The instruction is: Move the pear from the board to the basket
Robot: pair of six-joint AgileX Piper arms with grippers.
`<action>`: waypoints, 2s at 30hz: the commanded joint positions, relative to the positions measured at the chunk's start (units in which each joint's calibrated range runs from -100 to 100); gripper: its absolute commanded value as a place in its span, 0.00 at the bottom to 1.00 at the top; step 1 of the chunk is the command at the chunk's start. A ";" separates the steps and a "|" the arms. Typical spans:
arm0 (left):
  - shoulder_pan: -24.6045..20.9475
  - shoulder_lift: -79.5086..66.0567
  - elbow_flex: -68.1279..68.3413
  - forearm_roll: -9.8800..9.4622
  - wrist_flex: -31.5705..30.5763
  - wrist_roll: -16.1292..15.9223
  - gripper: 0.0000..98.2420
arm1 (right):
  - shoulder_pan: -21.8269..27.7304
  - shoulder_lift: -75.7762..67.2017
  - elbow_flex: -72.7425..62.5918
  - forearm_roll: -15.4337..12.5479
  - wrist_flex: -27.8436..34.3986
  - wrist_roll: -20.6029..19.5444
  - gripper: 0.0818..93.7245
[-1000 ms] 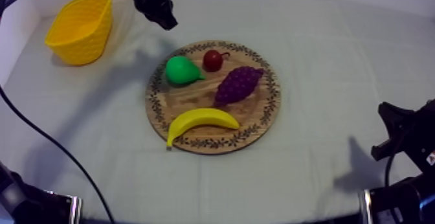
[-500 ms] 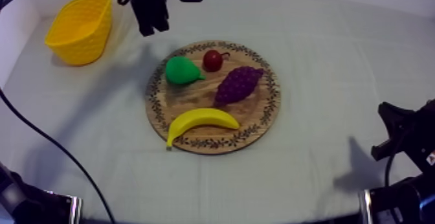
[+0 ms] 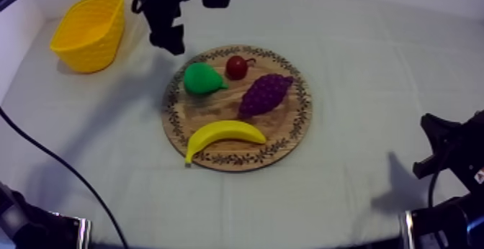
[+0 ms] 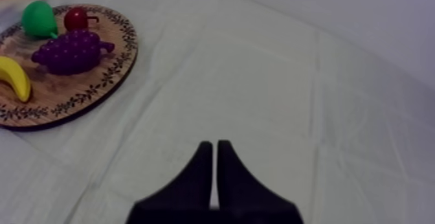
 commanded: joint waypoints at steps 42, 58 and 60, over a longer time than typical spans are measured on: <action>-0.04 26.82 -10.18 0.84 -3.63 0.80 0.80 | 0.00 -0.04 -0.05 -0.01 0.02 0.03 0.00; 0.21 27.28 -10.38 1.15 -4.02 3.20 0.51 | 0.00 -0.04 -0.05 -0.01 0.02 0.03 0.00; 0.22 26.71 -9.73 1.18 -4.30 3.33 0.50 | 0.00 -0.04 -0.05 -0.01 0.02 0.03 0.00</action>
